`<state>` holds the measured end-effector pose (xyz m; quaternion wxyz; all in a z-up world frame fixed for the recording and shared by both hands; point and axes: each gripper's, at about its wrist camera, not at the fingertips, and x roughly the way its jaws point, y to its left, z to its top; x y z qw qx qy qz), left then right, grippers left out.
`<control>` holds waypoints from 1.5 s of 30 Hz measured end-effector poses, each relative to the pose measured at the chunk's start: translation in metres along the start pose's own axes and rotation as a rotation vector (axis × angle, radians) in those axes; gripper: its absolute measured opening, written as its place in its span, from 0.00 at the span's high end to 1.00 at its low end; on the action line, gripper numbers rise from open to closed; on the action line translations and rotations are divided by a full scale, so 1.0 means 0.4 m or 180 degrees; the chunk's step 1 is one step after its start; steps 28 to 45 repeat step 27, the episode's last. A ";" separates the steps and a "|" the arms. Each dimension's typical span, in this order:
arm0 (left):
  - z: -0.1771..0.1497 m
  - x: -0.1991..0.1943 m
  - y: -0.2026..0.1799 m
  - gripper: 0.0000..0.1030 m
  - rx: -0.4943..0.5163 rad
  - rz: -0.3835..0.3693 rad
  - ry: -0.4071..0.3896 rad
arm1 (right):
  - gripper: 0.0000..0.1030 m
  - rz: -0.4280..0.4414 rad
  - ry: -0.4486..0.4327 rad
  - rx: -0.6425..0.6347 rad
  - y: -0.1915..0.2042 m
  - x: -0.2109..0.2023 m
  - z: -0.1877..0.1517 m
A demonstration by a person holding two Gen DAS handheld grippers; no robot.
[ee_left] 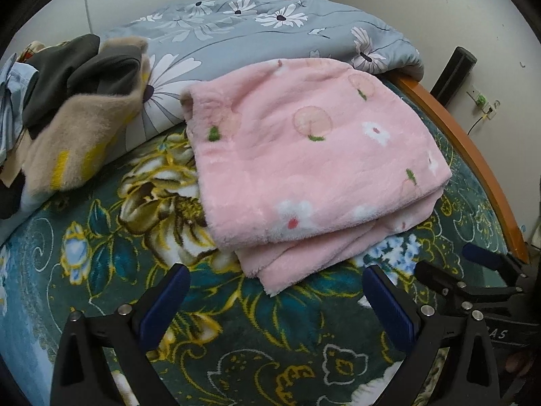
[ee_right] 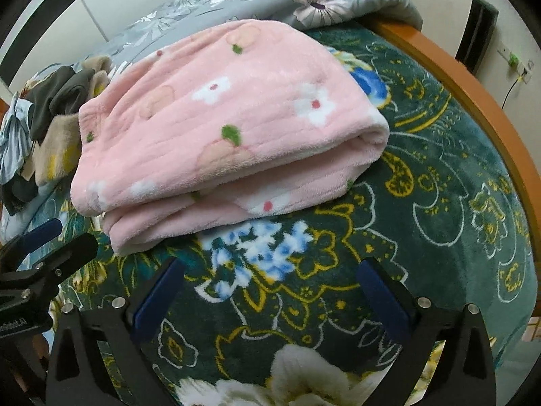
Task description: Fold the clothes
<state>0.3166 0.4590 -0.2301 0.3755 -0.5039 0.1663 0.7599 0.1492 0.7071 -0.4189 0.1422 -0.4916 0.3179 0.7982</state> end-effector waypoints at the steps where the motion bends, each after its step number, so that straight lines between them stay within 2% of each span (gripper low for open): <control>1: -0.003 0.002 0.000 0.00 0.0014 0.0016 0.0011 | 0.00 -0.0015 -0.0019 -0.0010 0.030 -0.003 0.007; 8: -0.019 0.004 0.006 0.00 0.0002 0.0051 0.0030 | 0.00 -0.0077 -0.0098 -0.0012 0.048 -0.016 -0.015; 45: -0.013 -0.001 0.016 0.00 -0.0030 0.0030 -0.0039 | 0.00 -0.0106 -0.0110 -0.0043 0.049 0.000 0.011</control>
